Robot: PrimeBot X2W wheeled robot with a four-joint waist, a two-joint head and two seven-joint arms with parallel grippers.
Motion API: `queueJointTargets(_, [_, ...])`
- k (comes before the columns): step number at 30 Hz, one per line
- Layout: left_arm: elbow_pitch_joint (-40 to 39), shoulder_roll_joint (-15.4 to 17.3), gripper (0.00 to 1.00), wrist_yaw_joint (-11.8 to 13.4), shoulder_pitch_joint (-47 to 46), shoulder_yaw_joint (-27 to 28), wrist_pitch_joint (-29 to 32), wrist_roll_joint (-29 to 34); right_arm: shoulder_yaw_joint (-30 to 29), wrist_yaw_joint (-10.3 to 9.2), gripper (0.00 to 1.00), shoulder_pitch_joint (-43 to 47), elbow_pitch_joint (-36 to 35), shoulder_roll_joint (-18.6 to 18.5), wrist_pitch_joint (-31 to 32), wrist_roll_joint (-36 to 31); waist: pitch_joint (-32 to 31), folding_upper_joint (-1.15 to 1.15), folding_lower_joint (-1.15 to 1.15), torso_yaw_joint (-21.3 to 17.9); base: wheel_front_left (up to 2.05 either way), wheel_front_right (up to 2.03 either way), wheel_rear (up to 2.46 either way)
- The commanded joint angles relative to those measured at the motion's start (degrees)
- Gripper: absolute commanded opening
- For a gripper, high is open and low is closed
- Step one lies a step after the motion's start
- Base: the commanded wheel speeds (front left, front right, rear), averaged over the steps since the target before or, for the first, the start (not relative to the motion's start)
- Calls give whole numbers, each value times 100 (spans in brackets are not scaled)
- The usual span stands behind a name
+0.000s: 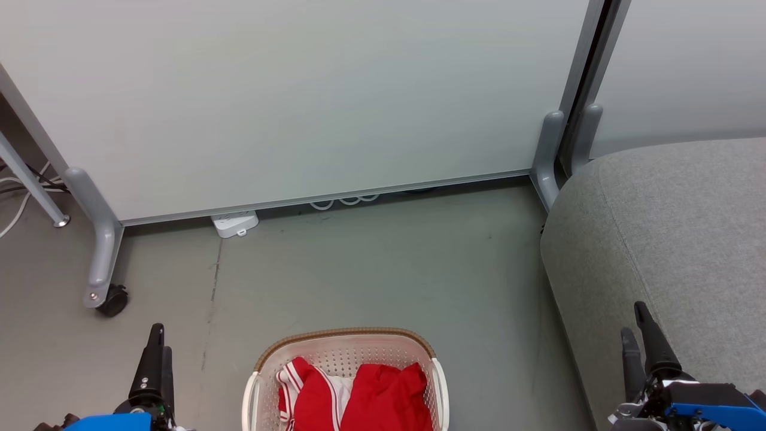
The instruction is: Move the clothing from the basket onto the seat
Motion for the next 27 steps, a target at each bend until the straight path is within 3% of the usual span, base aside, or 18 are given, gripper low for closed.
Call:
queueJointTargets(1, [-137, 57, 100, -6, -161, -9, -85, 233, 18, 0, 100, -145, -138, -14, -95, -189, 4, 0, 0, 2, 0, 0, 0])
queueJointTargets(8, [-251, 66, 100, 6, -238, -3, -265, 913, 76, 0, 100, -197, -264, -16, -276, -863, 21, 0, 0, 7, 0, 0, 0])
queueJointTargets(27, [-572, 85, 100, 358, -323, -410, -670, 3100, 406, 0, 100, -272, -515, -21, -685, -2959, 65, 0, 0, 32, 0, 0, 0])
